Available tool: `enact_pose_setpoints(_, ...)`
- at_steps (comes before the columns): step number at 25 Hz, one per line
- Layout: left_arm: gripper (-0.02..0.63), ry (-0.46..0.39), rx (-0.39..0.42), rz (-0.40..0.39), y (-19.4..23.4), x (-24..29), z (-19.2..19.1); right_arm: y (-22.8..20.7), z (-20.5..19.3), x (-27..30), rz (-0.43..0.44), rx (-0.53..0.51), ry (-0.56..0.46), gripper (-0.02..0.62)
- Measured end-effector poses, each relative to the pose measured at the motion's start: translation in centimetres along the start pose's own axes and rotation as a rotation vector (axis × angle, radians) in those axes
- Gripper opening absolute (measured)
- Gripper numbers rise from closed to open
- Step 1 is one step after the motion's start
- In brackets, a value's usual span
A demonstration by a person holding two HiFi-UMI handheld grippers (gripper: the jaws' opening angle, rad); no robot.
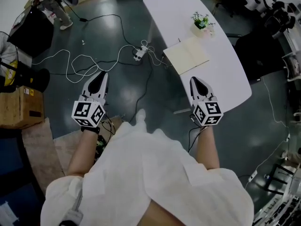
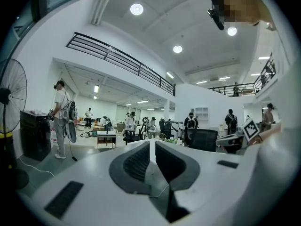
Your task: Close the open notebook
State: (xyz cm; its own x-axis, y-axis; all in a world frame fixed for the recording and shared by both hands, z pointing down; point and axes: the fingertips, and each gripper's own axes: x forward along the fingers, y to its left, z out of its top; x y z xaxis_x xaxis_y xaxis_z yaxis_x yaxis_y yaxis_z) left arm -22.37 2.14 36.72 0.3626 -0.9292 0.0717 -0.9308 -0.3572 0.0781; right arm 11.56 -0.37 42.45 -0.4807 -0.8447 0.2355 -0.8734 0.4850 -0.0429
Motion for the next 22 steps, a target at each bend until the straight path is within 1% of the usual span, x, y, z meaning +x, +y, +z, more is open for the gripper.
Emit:
enact_pose_setpoints(5, 0.034, 0.009, 0.003, -0.008, 3.0, 4.7, 0.7, -1.3, 0.2, 5.1, 0.000, 0.020, 0.024, 0.006)
enact_pose_setpoints(11, 0.034, 0.026, 0.004, -0.033, 6.0, 9.3, 0.6, -2.4, -0.3, 10.3, 0.000, 0.026, 0.067, 0.025)
enact_pose_setpoints(17, 0.034, 0.036, -0.003, -0.049, 8.5, 12.0, 0.2, -2.5, -1.7, 14.4, -0.001, -0.001, 0.133, 0.035)
enact_pose_setpoints(22, 0.034, 0.054, -0.015, -0.067, 9.0, 13.7, -0.4, -2.5, -3.8, 16.7, 0.023, -0.037, 0.223, 0.054)
